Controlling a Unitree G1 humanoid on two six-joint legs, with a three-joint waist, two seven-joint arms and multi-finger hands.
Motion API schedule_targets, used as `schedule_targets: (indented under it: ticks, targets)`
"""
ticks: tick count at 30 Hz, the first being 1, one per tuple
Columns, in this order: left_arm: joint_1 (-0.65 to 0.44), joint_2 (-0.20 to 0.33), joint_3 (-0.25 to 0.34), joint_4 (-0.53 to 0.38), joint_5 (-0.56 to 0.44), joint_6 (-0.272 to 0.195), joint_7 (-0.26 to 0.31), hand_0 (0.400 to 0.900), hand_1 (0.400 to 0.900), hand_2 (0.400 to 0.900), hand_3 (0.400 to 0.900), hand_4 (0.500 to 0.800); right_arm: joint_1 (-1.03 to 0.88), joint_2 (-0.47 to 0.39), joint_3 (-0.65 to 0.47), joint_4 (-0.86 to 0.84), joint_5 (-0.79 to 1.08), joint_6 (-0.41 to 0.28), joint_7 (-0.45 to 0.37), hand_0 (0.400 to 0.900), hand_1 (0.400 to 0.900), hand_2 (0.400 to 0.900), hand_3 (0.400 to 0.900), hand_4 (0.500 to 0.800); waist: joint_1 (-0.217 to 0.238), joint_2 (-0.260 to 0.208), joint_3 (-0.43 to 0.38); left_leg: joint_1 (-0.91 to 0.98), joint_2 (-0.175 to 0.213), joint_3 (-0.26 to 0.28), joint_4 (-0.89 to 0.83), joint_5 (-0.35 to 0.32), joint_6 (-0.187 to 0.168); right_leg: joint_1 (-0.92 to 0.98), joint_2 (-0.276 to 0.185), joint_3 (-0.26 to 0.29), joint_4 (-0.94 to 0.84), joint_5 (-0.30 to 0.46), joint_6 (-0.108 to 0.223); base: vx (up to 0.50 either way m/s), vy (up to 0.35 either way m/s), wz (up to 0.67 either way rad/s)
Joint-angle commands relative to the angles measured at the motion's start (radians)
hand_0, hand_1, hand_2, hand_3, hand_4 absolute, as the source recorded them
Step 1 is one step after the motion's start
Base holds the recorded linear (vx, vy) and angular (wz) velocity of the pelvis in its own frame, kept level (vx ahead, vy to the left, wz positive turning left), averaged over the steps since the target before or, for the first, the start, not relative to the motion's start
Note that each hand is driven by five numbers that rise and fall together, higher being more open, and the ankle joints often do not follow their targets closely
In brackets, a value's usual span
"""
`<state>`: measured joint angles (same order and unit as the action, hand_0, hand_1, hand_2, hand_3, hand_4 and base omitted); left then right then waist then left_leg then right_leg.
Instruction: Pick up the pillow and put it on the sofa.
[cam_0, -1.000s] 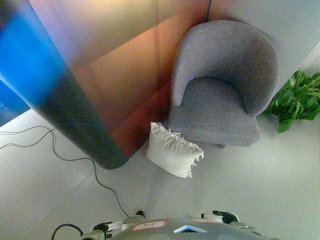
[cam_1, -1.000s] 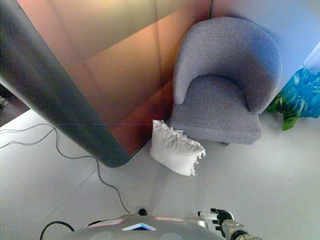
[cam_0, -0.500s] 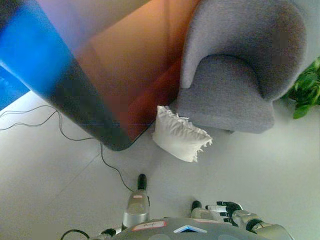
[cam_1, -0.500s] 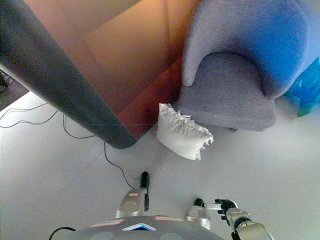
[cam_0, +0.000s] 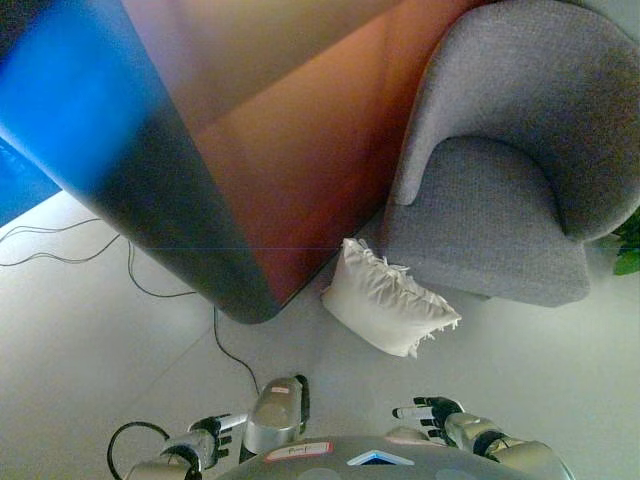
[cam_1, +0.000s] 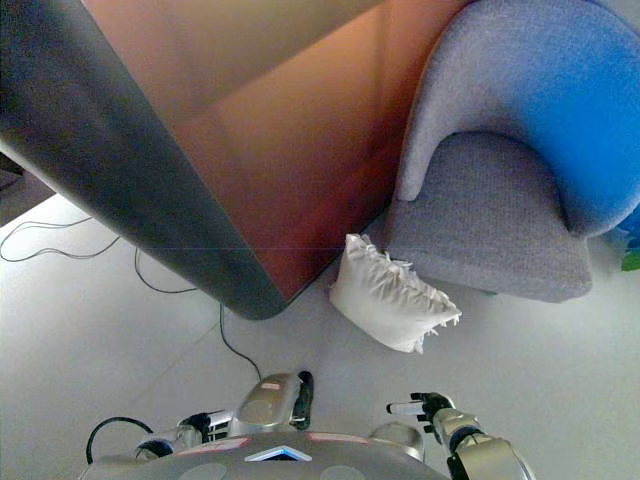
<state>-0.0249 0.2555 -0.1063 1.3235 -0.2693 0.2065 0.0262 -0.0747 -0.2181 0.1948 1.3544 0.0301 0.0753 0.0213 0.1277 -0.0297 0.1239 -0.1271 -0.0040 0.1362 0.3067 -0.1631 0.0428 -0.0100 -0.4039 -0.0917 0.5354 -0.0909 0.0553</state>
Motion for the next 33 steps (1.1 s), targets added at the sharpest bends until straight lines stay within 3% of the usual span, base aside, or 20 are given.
schedule_targets:
  ticks: [1, 3, 6, 7, 9, 14, 25, 29, 33]
  targets:
    - [0.023, 0.073, -0.019, 0.006, -0.005, 0.045, 0.035, 0.9, 0.9, 0.9, 0.9, 0.8, -0.013, -0.079, 0.015, -0.052, -0.097, -0.002, -0.096, 0.9, 0.9, 0.9, 0.9, 0.8, 0.009, 0.046, 0.025, -0.024, 0.051, -0.02, -0.082, 0.118, 0.006, -0.022, -0.001, -0.034, -0.059, 0.139, 0.014, 0.15, -0.081, -0.22]
    - [0.003, 0.066, -0.033, -0.005, -0.046, 0.051, 0.055, 0.9, 0.9, 0.9, 0.9, 0.8, -0.059, -0.09, 0.039, -0.052, -0.111, -0.008, -0.177, 0.9, 0.9, 0.9, 0.9, 0.8, 0.004, 0.052, 0.057, -0.008, 0.039, -0.022, -0.078, 0.094, -0.004, -0.123, -0.001, -0.077, -0.151, 0.158, 0.016, 0.0, -0.146, -0.32]
    - [-0.032, 0.065, -0.034, -0.019, -0.107, 0.025, 0.057, 0.9, 0.9, 0.9, 0.9, 0.8, -0.17, -0.108, 0.076, -0.076, -0.13, 0.017, -0.314, 0.9, 0.9, 0.9, 0.9, 0.8, 0.001, 0.047, 0.136, -0.038, 0.034, -0.012, -0.001, -0.009, -0.027, -0.289, -0.056, -0.095, -0.221, 0.258, 0.077, -0.18, -0.149, -0.33]
    - [-0.038, 0.065, -0.027, -0.023, -0.125, 0.014, 0.061, 0.9, 0.9, 0.9, 0.9, 0.8, -0.194, -0.116, 0.08, -0.089, -0.153, 0.025, -0.36, 0.9, 0.9, 0.9, 0.9, 0.8, 0.007, 0.045, 0.151, -0.084, 0.05, 0.017, 0.052, -0.011, -0.025, -0.284, -0.077, -0.112, -0.236, 0.245, 0.065, -0.24, -0.181, -0.22]
    - [-0.028, 0.059, -0.032, -0.047, -0.134, 0.022, 0.064, 0.9, 0.9, 0.9, 0.9, 0.8, -0.209, -0.123, 0.092, -0.113, -0.165, 0.056, -0.43, 0.9, 0.9, 0.9, 0.9, 0.8, 0.01, 0.05, 0.157, -0.126, 0.077, 0.019, 0.106, -0.011, -0.033, -0.253, -0.069, -0.114, -0.246, 0.209, 0.058, -0.08, -0.165, -0.03]
    - [-0.027, 0.041, -0.068, -0.072, -0.125, 0.023, 0.055, 0.9, 0.9, 0.9, 0.9, 0.8, -0.266, -0.172, 0.062, -0.141, -0.102, 0.08, -0.57, 0.9, 0.9, 0.9, 0.9, 0.8, 0.026, 0.075, 0.188, -0.183, 0.121, 0.017, 0.132, 0.009, -0.076, -0.242, -0.094, -0.145, -0.269, 0.211, 0.077, -0.02, -0.094, 0.04]
    - [0.003, 0.044, -0.122, -0.107, -0.097, -0.008, 0.022, 0.9, 0.9, 0.9, 0.9, 0.8, -0.439, -0.313, 0.048, -0.141, -0.024, 0.137, -0.625, 0.9, 0.9, 0.9, 0.9, 0.8, 0.044, 0.174, 0.24, -0.238, 0.105, 0.016, 0.183, 0.001, -0.101, -0.279, -0.158, -0.138, -0.216, 0.182, 0.092, 0.0, 0.046, -0.05]
    - [0.016, 0.031, -0.148, -0.126, -0.113, -0.018, 0.016, 0.9, 0.9, 0.9, 0.9, 0.8, -0.501, -0.377, 0.063, -0.141, -0.035, 0.127, -0.568, 0.9, 0.9, 0.9, 0.9, 0.8, 0.044, 0.205, 0.26, -0.273, 0.097, 0.017, 0.21, -0.005, -0.102, -0.309, -0.163, -0.108, -0.193, 0.161, 0.092, 0.02, 0.058, -0.1]
    - [0.014, 0.041, -0.163, -0.145, -0.126, -0.008, 0.011, 0.9, 0.9, 0.9, 0.9, 0.8, -0.587, -0.43, 0.115, -0.149, -0.054, 0.118, -0.439, 0.9, 0.9, 0.9, 0.9, 0.8, 0.049, 0.219, 0.287, -0.317, 0.095, 0.012, 0.229, -0.001, -0.105, -0.362, -0.156, -0.081, -0.158, 0.142, 0.088, 0.0, 0.008, -0.01]
